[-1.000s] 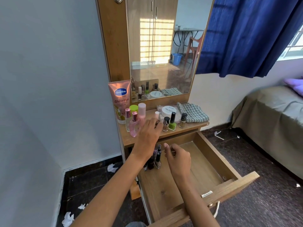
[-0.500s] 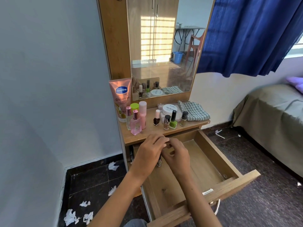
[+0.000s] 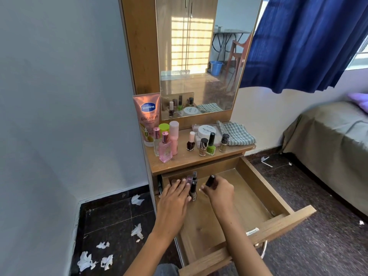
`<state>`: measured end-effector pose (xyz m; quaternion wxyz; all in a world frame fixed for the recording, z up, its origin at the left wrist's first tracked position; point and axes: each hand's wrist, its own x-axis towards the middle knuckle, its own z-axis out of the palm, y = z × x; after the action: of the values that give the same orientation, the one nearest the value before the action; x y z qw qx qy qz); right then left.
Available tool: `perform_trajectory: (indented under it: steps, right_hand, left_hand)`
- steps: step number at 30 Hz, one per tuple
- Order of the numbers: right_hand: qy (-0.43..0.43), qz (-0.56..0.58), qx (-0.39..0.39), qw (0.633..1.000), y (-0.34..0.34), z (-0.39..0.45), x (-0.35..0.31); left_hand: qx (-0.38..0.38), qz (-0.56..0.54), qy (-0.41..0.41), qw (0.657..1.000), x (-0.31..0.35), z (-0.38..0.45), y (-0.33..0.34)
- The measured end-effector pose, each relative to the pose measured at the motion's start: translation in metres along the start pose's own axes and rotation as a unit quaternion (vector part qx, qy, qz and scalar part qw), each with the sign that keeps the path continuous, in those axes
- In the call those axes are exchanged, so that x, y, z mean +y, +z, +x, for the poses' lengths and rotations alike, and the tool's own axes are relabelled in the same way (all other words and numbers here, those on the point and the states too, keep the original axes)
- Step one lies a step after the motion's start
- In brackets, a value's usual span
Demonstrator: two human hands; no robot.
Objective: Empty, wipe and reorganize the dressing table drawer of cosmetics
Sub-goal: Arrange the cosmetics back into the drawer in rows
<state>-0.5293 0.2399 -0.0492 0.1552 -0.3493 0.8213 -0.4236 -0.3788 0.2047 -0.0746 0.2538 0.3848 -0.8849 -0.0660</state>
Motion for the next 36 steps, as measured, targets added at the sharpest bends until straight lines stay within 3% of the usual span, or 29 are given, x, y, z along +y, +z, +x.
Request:
perform_trajectory:
  steps: [15,28,32,36]
  right_hand:
    - [0.013,-0.113,-0.050,0.992,0.020,0.003,0.005]
    - [0.015,-0.116,-0.101,0.988,0.017,0.008,0.002]
    - [0.010,-0.121,-0.049,0.991,0.013,0.006,-0.001]
    - [-0.015,-0.036,0.050,0.998,0.003,-0.001,-0.006]
  left_hand:
    - [0.004,0.048,0.009,0.999,0.007,-0.002,0.006]
    - [0.016,0.033,-0.008,0.999,0.005,0.008,-0.007]
    - [0.043,0.016,0.007,0.999,0.010,0.025,-0.017]
    - [0.087,-0.010,0.041,0.995,0.020,0.056,-0.031]
